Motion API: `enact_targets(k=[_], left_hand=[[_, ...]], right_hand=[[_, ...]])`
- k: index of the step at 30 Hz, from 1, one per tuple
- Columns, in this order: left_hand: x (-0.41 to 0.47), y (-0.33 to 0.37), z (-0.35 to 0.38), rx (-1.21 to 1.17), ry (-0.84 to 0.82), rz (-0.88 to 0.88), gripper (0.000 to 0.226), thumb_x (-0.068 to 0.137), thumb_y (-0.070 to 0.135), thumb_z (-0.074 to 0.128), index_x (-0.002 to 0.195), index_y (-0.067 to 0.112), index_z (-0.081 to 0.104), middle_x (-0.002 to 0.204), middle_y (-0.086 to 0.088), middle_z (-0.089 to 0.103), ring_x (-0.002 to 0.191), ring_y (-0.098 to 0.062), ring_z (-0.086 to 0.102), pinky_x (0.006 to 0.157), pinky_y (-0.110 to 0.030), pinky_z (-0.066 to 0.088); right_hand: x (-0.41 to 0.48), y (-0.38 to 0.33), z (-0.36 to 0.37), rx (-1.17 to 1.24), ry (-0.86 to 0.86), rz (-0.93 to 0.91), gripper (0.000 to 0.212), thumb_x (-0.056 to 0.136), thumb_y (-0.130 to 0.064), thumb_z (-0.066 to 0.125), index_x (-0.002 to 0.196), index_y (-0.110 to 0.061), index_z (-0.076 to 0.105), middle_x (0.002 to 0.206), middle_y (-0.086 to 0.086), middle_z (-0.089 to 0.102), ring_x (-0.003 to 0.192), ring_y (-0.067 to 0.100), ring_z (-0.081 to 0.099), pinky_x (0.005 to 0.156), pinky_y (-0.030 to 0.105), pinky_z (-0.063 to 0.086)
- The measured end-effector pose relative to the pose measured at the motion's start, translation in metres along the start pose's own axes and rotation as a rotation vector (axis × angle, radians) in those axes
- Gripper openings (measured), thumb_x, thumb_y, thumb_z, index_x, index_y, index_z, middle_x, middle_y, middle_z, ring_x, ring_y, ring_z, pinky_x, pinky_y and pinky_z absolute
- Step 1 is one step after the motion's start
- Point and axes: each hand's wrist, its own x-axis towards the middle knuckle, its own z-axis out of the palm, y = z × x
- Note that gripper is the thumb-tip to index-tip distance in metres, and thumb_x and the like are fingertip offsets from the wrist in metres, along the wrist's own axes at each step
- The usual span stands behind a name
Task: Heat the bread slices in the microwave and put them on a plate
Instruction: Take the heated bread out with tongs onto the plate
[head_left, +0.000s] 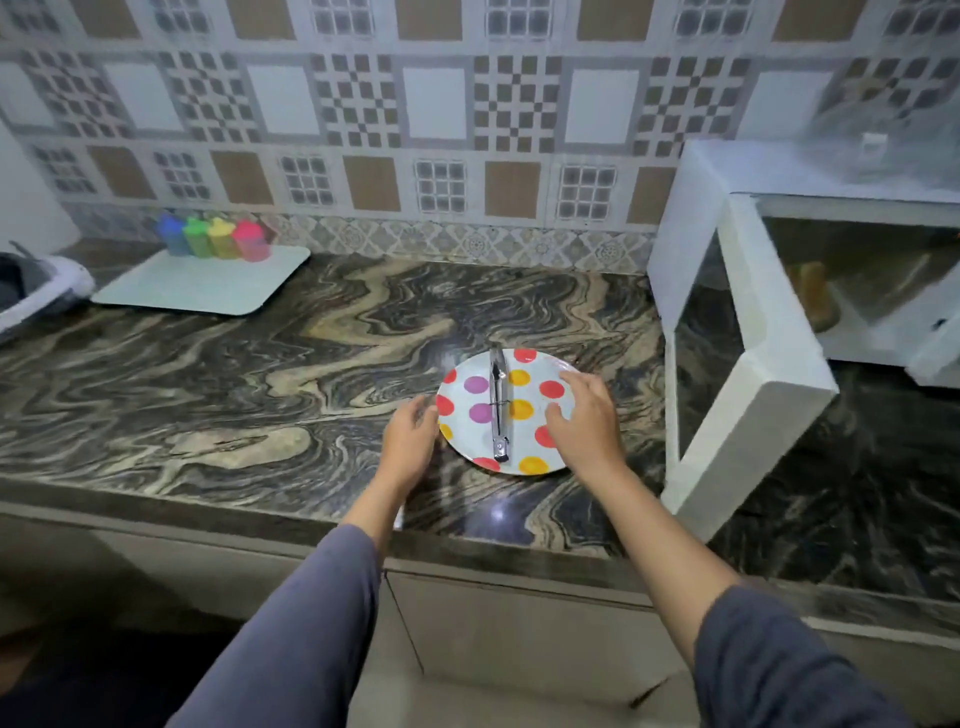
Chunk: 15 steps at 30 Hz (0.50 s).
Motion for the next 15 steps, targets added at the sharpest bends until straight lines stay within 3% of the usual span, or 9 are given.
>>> enact_targets(k=[7, 10, 13, 15], left_hand=[[0.055, -0.030, -0.001, 0.042, -0.089, -0.102, 0.054, 0.096, 0.027, 0.047, 0.143, 0.004, 0.032, 0.147, -0.014, 0.039, 0.135, -0.027, 0.038, 0.112, -0.037, 0.030], [0.074, -0.034, 0.007, -0.003, -0.106, -0.123, 0.058, 0.096, 0.027, 0.047, 0.146, 0.006, 0.026, 0.147, -0.012, 0.039, 0.134, -0.026, 0.038, 0.109, -0.035, 0.032], [0.083, -0.029, 0.012, -0.016, -0.137, -0.121, 0.047, 0.095, 0.021, 0.047, 0.139, 0.005, 0.038, 0.119, -0.003, 0.054, 0.113, -0.018, 0.050, 0.094, -0.029, 0.037], [0.086, -0.029, 0.016, -0.001, -0.146, -0.092, 0.026, 0.090, 0.023, 0.050, 0.110, 0.009, 0.058, 0.097, -0.006, 0.061, 0.090, -0.021, 0.056, 0.085, -0.038, 0.045]], right_hand=[[0.041, 0.039, 0.041, -0.011, -0.035, 0.353, 0.050, 0.092, -0.012, 0.048, 0.141, -0.006, 0.038, 0.142, 0.015, 0.036, 0.130, 0.030, 0.037, 0.103, 0.032, 0.034], [0.058, 0.052, 0.048, -0.009, 0.006, 0.454, 0.042, 0.090, -0.014, 0.048, 0.132, -0.005, 0.047, 0.134, 0.018, 0.043, 0.122, 0.034, 0.044, 0.094, 0.035, 0.039], [0.075, 0.062, 0.052, 0.048, 0.074, 0.530, 0.032, 0.085, -0.011, 0.048, 0.115, -0.001, 0.056, 0.120, 0.020, 0.057, 0.110, 0.036, 0.053, 0.085, 0.038, 0.044], [0.081, 0.065, 0.053, 0.081, 0.103, 0.567, 0.028, 0.085, -0.005, 0.048, 0.111, 0.002, 0.057, 0.111, 0.017, 0.060, 0.104, 0.033, 0.056, 0.083, 0.037, 0.045]])
